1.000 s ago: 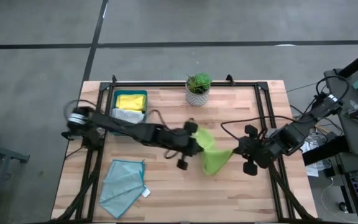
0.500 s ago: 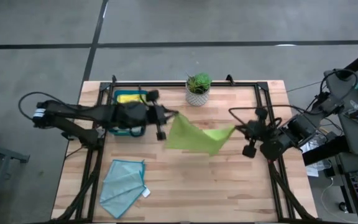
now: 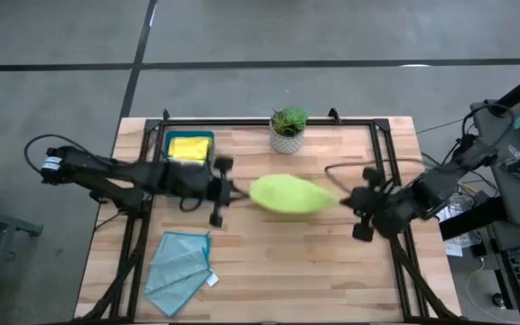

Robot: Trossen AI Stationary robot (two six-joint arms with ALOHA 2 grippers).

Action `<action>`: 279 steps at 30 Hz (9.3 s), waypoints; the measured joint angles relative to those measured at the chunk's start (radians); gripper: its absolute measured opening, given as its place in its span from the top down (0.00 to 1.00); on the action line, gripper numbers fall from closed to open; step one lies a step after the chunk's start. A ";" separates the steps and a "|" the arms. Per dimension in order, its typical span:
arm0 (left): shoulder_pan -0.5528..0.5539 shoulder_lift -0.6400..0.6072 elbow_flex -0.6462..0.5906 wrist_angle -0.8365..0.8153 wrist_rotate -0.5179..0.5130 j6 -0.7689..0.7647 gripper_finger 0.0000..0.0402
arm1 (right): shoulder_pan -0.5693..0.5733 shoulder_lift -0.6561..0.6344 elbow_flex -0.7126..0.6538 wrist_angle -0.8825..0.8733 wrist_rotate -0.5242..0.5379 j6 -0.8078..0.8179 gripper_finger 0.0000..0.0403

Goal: Fold microfiber towels
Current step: Fold the green towel

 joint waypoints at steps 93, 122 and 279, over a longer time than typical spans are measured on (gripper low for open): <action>-0.241 0.368 -0.201 0.326 -0.400 -0.765 0.64 | -0.261 0.245 -0.404 0.458 -0.313 0.042 0.66; -0.240 0.648 -0.143 0.453 -0.385 -0.766 0.93 | -0.304 0.349 -0.896 1.421 -0.130 0.028 0.98; -0.213 0.645 -0.150 0.453 -0.395 -0.741 0.93 | -0.213 0.266 -0.792 1.590 -0.533 -0.187 0.98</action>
